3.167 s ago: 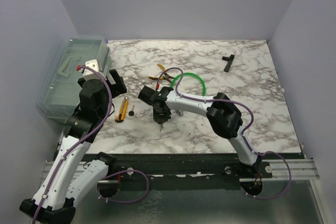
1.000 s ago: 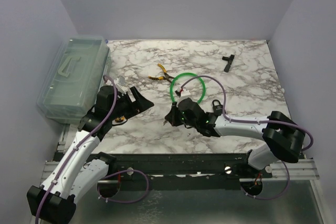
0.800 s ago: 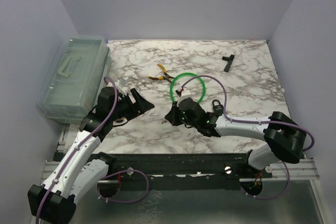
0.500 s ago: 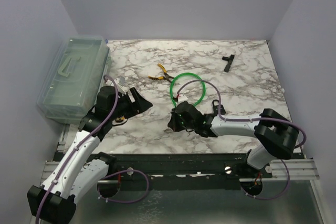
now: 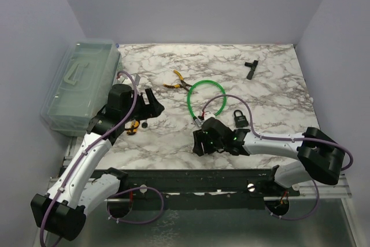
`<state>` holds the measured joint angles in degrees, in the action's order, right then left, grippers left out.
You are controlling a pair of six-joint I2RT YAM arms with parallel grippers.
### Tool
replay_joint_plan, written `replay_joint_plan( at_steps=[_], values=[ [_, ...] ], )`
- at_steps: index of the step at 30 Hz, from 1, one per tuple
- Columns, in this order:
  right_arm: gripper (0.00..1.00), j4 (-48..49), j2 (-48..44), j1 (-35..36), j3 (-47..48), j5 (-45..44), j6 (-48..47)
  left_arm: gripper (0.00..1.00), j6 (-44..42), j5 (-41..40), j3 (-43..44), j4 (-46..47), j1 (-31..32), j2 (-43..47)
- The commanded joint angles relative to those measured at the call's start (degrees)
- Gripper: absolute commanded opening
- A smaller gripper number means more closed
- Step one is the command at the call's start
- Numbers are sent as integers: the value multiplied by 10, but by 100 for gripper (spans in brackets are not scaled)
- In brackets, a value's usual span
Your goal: Unlock with the key
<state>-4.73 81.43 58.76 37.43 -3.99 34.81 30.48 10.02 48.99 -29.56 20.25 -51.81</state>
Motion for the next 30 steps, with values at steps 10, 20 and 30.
replay_joint_plan(
  at_steps=[10, 20, 30],
  values=[
    [62, -110, 88, 2, 118, 9, -75, 81, -36, -39, 4, -15, -4, 8],
    [54, -147, 153, 14, 171, 25, -88, 81, -40, -51, 5, -19, -6, 14],
    [49, -168, 170, 24, 189, 36, -82, 81, -42, -52, 6, -21, -11, 14]
  ],
)
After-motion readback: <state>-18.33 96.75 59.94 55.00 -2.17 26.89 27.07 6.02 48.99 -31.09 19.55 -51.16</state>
